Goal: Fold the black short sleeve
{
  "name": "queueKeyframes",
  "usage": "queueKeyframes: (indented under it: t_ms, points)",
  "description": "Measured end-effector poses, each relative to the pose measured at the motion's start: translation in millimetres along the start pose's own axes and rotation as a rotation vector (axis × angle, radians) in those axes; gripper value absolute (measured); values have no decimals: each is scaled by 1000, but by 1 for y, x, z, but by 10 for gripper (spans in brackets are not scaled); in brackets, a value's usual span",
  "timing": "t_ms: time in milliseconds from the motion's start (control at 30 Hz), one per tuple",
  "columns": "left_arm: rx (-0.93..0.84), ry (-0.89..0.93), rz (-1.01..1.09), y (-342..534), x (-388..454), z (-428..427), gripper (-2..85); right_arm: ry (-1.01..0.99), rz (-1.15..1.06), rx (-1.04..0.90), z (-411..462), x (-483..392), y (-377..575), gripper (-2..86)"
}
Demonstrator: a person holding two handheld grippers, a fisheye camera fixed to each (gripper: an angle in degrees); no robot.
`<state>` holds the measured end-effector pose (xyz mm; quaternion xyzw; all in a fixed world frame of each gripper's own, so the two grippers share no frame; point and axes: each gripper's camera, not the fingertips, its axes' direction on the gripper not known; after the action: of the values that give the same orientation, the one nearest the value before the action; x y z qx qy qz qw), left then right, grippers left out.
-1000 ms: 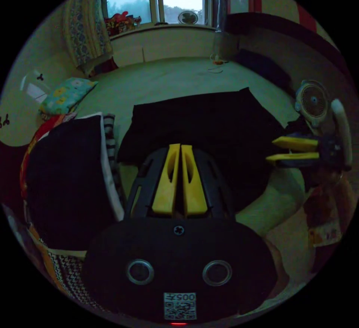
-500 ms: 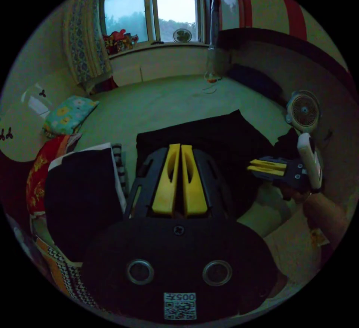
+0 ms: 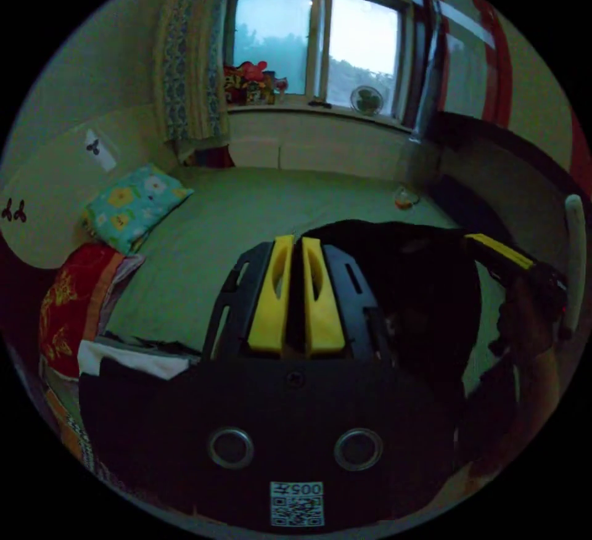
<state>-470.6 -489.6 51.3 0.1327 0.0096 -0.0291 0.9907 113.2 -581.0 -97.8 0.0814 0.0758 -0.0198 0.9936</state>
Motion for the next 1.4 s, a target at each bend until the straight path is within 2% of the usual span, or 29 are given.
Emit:
queueKeyframes:
  t_ms: [33,133,200,367,533,633,767,800,900,933,967,1233,1400]
  points:
    - [-53,-30,-28,0,-4,6,97,-15,9,-12,3,1,1,52]
    - [-49,-52,14,26,-12,9,106,-98,-83,12,10,4,34,85]
    - [-92,-52,60,52,-18,10,106,-136,-149,-58,16,17,80,93]
    - [-290,72,157,169,-35,-7,124,-101,-314,-161,1,53,199,109]
    - [-453,82,136,264,-37,-19,163,-116,-179,-272,-11,91,280,136]
    - [-493,39,75,297,-31,-14,175,-29,-124,-316,-2,97,300,136]
    - [-471,-48,24,319,-17,-10,166,-32,-113,-360,11,99,310,112]
    - [-472,-47,21,320,-15,-10,160,-32,-94,-359,6,103,312,56]
    - [-482,-31,9,328,-10,-16,82,-43,-110,-309,-19,110,319,-8]
    - [-473,-17,10,330,-8,-20,33,-39,-120,-303,-25,111,321,-11]
    - [-469,-5,13,332,-7,-25,26,-8,-145,-285,-36,113,324,-14]
    - [-426,-28,101,349,11,-70,8,-54,-157,-229,-109,135,364,-17]
    - [-438,1,110,372,17,-82,9,-41,-165,-294,-118,134,413,-17]
